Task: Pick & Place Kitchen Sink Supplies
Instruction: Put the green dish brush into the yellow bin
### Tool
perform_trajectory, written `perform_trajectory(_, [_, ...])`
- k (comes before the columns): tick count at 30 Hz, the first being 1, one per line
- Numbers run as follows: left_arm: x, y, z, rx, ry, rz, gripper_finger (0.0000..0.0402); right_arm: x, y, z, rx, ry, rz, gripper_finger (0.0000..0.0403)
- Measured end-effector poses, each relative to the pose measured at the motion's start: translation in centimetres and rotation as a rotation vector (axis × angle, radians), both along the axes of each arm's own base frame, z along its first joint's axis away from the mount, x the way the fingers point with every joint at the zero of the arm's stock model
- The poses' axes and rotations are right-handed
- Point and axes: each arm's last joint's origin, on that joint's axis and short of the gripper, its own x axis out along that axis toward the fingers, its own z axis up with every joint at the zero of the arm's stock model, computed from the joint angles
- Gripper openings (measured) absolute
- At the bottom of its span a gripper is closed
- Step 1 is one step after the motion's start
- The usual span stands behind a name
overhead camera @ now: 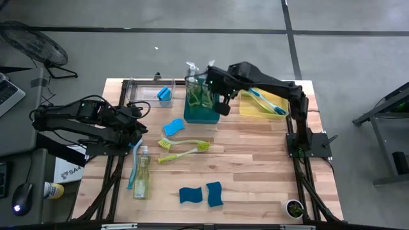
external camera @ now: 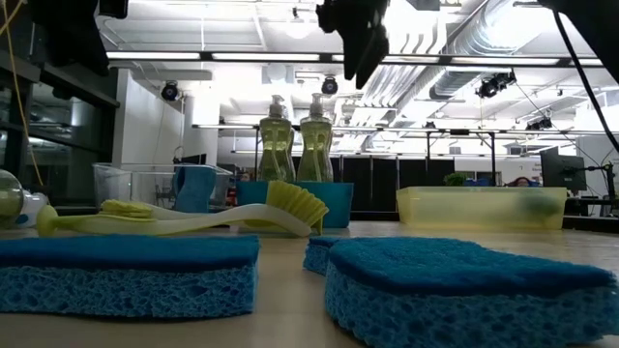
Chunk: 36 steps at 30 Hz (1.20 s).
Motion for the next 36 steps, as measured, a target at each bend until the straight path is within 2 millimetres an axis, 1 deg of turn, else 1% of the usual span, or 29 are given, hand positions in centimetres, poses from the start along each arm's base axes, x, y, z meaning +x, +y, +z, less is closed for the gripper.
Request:
perform_trajectory(6, [0.7,-0.1,-0.1,0.067,0.022,-0.094,0.0092,0.9,2.9,-0.9,0.019,0.007,-0.003,0.0383])
perform_trajectory(9, [1.8,-0.2,-0.2,0.090,0.023,-0.169,0.0093,1.2,4.1,-1.1,0.014,0.008,-0.020,0.0383])
perform_trajectory(13, [3.8,-0.5,-0.5,0.105,0.028,-0.251,0.0099,1.5,5.7,-1.1,0.018,-0.010,-0.052,0.0383])
perform_trajectory(16, [5.2,-0.6,-1.2,0.121,0.079,-0.281,0.0125,1.5,7.0,-1.1,-0.009,-0.011,-0.081,0.0383])
perform_trajectory(23, [7.7,-0.6,-3.0,0.164,0.212,-0.300,0.0217,1.5,10.6,-1.1,-0.074,-0.029,-0.125,0.0383])
perform_trajectory(26, [8.9,-0.8,-3.6,0.177,0.222,-0.332,0.0234,1.5,12.3,-1.2,-0.125,-0.043,-0.123,0.0383])
perform_trajectory(28, [9.7,-0.8,-4.0,0.187,0.226,-0.349,0.0236,1.4,13.2,-1.7,-0.142,-0.031,-0.125,0.0383])
perform_trajectory(31, [10.8,-0.9,-4.6,0.184,0.230,-0.380,0.0236,1.1,14.2,-3.2,-0.135,-0.007,-0.133,0.0383])
perform_trajectory(36, [12.2,-1.2,-5.7,0.145,0.242,-0.416,0.0236,0.1,15.4,-5.7,-0.088,-0.071,-0.156,0.0383])
